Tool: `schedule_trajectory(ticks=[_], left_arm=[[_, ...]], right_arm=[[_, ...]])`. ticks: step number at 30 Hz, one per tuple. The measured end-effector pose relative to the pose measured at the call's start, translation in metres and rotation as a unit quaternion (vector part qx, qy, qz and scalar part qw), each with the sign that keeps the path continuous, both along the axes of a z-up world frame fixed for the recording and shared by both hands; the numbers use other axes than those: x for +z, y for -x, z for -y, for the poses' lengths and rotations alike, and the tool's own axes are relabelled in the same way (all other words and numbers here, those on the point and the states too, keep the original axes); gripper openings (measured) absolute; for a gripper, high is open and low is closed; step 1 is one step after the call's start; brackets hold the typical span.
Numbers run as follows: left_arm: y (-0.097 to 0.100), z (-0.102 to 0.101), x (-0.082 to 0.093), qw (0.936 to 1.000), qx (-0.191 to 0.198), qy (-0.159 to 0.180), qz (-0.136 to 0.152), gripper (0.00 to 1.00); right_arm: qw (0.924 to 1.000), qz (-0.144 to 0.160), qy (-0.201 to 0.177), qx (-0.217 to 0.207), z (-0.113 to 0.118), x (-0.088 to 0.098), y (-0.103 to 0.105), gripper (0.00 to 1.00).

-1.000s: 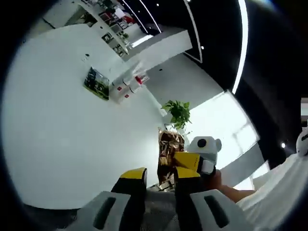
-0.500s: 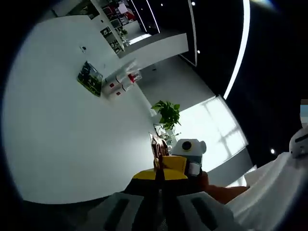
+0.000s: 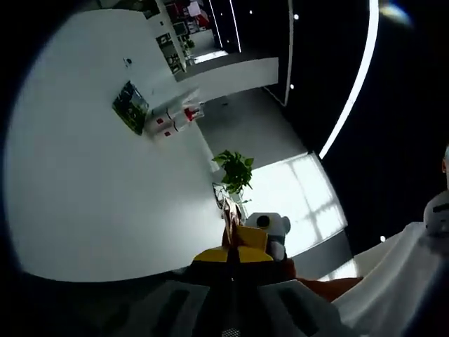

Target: Arrange the skincare products in the storage area until every visible bottle or jar stands upright without overlapping.

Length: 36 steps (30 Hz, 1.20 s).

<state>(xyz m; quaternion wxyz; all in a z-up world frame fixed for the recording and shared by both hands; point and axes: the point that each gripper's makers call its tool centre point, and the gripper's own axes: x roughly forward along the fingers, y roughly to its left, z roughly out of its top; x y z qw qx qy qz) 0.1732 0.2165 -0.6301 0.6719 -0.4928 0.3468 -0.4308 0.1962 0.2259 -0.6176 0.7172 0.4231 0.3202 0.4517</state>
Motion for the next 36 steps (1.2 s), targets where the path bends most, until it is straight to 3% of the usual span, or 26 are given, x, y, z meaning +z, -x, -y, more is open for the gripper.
schedule_trajectory(ticks=[1,4,10,13,18,21,23,25,29,34,36], left_arm=[[0.001,-0.001,0.0,0.9998,-0.003,-0.016,0.014,0.01],[0.005,-0.005,0.004,0.9998,-0.009,-0.014,0.014,0.01],[0.003,-0.008,0.015,0.9995,-0.01,0.03,-0.004,0.01],[0.004,-0.008,0.018,0.9993,-0.015,0.031,0.009,0.01],[0.01,-0.007,0.018,0.9982,-0.039,0.044,0.001,0.01],[0.014,-0.002,0.017,0.9973,-0.059,0.045,-0.001,0.01],[0.015,0.0,0.018,0.9969,-0.061,0.049,-0.002,0.01],[0.017,0.001,0.018,0.9964,-0.066,0.053,-0.002,0.01],[0.018,0.002,0.017,0.9964,-0.069,0.049,0.0,0.01],[0.027,0.007,0.011,0.9957,-0.09,0.019,0.008,0.01],[0.026,0.006,0.01,0.996,-0.087,0.02,0.005,0.01]], right_arm=[[1.0,-0.004,0.001,-0.004,-0.001,0.001,0.001,0.0],[1.0,-0.003,0.004,-0.004,-0.004,0.005,0.004,0.0],[0.9991,0.024,0.036,-0.008,-0.007,0.018,0.002,0.01],[0.9982,0.037,0.044,-0.02,-0.005,0.023,-0.001,0.03],[0.9967,0.046,0.046,-0.047,0.003,0.029,-0.004,0.04],[0.9974,0.034,0.043,-0.047,0.007,0.027,-0.002,0.0],[0.9964,0.05,0.047,-0.049,0.009,0.028,0.0,0.0],[0.997,0.045,0.04,-0.047,0.011,0.028,0.001,0.0],[0.9988,0.025,0.021,-0.035,0.011,0.027,0.003,0.01],[0.9989,0.024,0.029,-0.027,0.004,0.022,0.002,0.03],[0.9985,0.042,0.03,-0.018,0.002,0.022,0.005,0.0]])
